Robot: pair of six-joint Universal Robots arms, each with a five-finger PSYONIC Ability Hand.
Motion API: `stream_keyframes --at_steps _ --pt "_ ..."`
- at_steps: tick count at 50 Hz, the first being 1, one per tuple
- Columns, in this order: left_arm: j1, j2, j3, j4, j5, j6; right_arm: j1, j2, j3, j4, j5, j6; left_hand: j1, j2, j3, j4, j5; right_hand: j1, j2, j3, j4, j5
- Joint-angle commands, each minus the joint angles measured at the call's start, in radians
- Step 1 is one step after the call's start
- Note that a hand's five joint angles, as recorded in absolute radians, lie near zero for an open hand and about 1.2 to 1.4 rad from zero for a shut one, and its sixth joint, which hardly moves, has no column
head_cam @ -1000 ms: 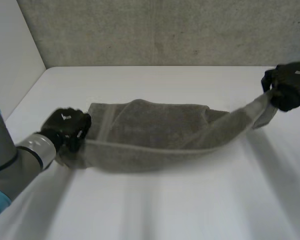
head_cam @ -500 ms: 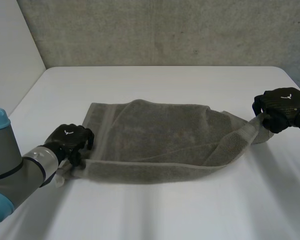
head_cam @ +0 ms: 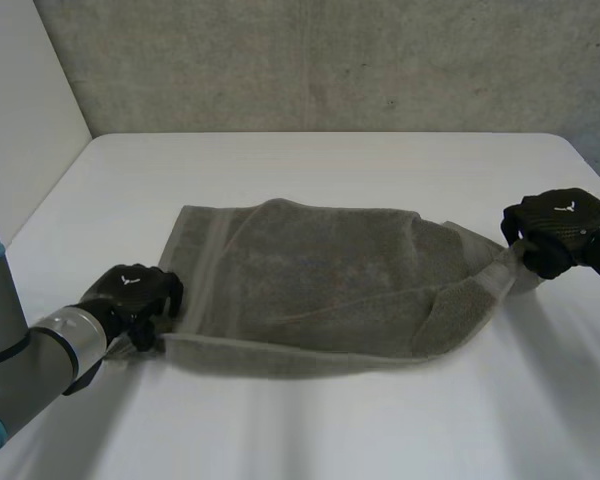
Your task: Fold the towel.
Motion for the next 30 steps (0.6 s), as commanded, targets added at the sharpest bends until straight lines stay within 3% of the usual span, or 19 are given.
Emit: stream_keyframes --at_steps 1,4,6,8,15,21,23,26,30 --pt "0.004 -0.010 0.005 0.009 0.000 0.001 0.002 0.005 0.001 -0.003 0.000 0.002 -0.057 -0.056 -0.054 -0.066 -0.231 0.060 0.098 0.055 0.058 0.058" --pt "0.004 -0.020 0.017 0.017 -0.002 0.002 0.003 0.005 0.001 -0.010 0.001 0.002 0.084 0.085 0.087 0.075 -0.090 0.060 0.098 0.055 0.058 0.058" --pt "0.002 -0.053 0.040 0.023 -0.005 0.004 0.002 0.005 -0.001 -0.018 0.001 0.002 0.461 0.461 0.464 0.452 0.286 0.060 0.098 0.055 0.058 0.058" --pt "0.001 -0.065 0.055 0.022 -0.009 0.008 0.002 0.005 -0.001 -0.023 0.003 0.004 0.535 0.536 0.538 0.526 0.361 0.060 0.098 0.055 0.058 0.058" --pt "0.001 -0.064 0.131 0.022 -0.005 0.017 0.000 0.002 -0.037 -0.073 0.014 0.025 0.536 0.537 0.539 0.527 0.361 0.060 0.098 0.055 0.058 0.058" --pt "-0.047 -0.055 0.391 0.058 -0.015 -0.004 0.034 0.002 -0.186 -0.168 0.064 0.122 0.536 0.537 0.539 0.527 0.361 0.060 0.098 0.055 0.058 0.058" --pt "-0.078 -0.082 0.602 0.077 -0.018 -0.060 0.060 0.029 -0.301 -0.277 0.096 0.218 0.536 0.537 0.539 0.527 0.361 0.060 0.098 0.055 0.058 0.058" --pt "-0.087 -0.107 0.707 0.101 -0.023 -0.107 0.071 0.049 -0.356 -0.356 0.120 0.266 0.536 0.537 0.539 0.527 0.361 0.060 0.098 0.055 0.058 0.058" --pt "-0.118 -0.124 0.910 0.300 -0.077 -0.248 0.098 0.059 -0.433 -0.628 0.240 0.387 0.536 0.537 0.539 0.527 0.361 0.060 0.098 0.055 0.058 0.058"
